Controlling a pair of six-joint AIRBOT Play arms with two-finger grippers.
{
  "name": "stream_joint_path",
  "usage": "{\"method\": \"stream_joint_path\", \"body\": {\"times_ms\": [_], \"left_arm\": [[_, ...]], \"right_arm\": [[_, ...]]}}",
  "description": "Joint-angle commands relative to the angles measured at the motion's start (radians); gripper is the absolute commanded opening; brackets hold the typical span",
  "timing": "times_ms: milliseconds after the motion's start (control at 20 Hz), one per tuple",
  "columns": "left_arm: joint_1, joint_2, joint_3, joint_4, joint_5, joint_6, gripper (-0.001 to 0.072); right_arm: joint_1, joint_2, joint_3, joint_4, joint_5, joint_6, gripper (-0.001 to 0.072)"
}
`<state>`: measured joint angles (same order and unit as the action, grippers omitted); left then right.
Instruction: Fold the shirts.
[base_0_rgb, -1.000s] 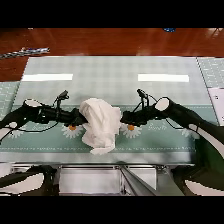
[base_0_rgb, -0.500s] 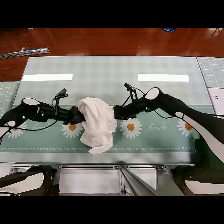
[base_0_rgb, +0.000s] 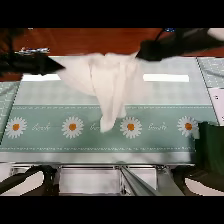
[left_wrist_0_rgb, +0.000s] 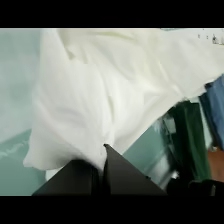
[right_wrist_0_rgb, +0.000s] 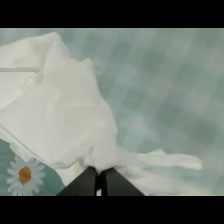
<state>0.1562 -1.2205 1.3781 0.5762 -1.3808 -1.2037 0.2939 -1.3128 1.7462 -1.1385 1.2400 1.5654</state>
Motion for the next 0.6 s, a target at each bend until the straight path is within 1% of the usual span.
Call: {"method": "stream_joint_path", "body": {"times_ms": [0,100,200,350,550], "left_arm": [[0.006,0.035,0.472,0.263,-0.042,-0.164,0.0024],[0.006,0.055,0.692,0.377,-0.059,-0.214,0.0024],[0.006,0.116,0.777,0.409,-0.053,-0.223,0.0024],[0.006,0.262,0.69,0.412,-0.072,-0.218,0.0024],[0.005,0.444,0.499,0.411,-0.118,-0.212,0.0024]], "right_arm": [[-0.018,0.027,0.363,-0.175,0.166,0.036,0.0022],[-0.018,0.094,0.41,-0.216,0.179,0.034,0.0022],[-0.018,0.182,0.397,-0.25,0.18,0.02,0.0022],[-0.018,0.294,0.391,-0.287,0.224,0.005,0.0022],[-0.018,0.407,0.387,-0.285,0.375,0.006,0.0022]]}}
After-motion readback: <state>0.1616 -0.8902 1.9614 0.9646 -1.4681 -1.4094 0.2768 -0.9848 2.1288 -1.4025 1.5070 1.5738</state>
